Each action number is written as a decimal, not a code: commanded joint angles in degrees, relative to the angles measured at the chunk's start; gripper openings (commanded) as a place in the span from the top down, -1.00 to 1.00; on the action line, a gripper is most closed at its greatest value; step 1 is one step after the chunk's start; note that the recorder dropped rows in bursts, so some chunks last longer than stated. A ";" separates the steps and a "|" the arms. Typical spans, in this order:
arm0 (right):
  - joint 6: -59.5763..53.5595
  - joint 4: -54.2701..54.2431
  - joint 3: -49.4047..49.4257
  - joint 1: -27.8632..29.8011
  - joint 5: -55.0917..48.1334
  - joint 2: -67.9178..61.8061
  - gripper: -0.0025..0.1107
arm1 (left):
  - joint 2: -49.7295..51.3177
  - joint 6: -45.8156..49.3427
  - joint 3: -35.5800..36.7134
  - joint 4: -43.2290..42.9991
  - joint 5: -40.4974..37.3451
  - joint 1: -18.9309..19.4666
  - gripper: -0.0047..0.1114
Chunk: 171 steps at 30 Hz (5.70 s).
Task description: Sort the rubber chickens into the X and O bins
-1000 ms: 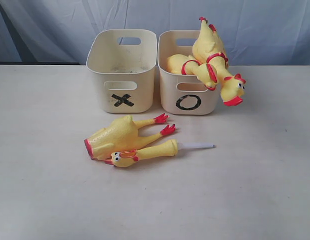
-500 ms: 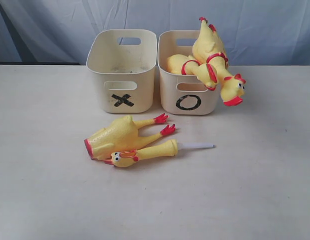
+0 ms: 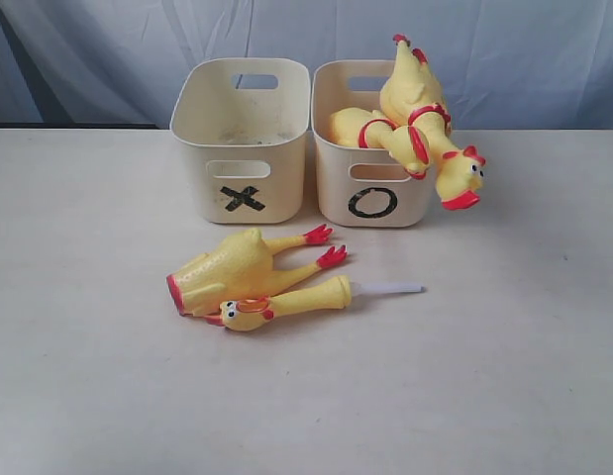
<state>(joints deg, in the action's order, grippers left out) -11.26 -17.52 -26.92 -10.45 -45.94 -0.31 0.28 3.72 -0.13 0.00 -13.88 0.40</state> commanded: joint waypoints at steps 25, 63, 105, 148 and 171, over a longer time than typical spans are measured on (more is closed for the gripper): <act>-8.26 -3.81 0.90 -0.03 1.55 0.31 0.97 | -0.28 -7.63 -6.92 29.93 11.58 0.07 0.92; -8.26 -3.81 0.90 -0.03 1.41 0.31 0.97 | 65.84 57.67 -45.60 59.60 -26.36 0.07 0.76; -8.13 -3.56 1.54 -5.71 3.09 0.31 0.97 | 102.21 68.25 -58.00 58.37 -8.19 -22.21 -0.39; -8.13 -3.56 1.54 -5.71 3.09 0.31 0.97 | 107.77 67.28 -58.00 53.58 -12.30 -22.21 0.92; -8.13 -3.56 1.54 -5.71 3.09 0.31 0.97 | 85.11 48.80 -58.13 50.67 9.56 -22.21 0.92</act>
<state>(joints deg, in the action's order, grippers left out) -19.25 -21.36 -25.64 -16.05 -43.45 -0.31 86.26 52.91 -58.16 45.17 -13.98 -21.61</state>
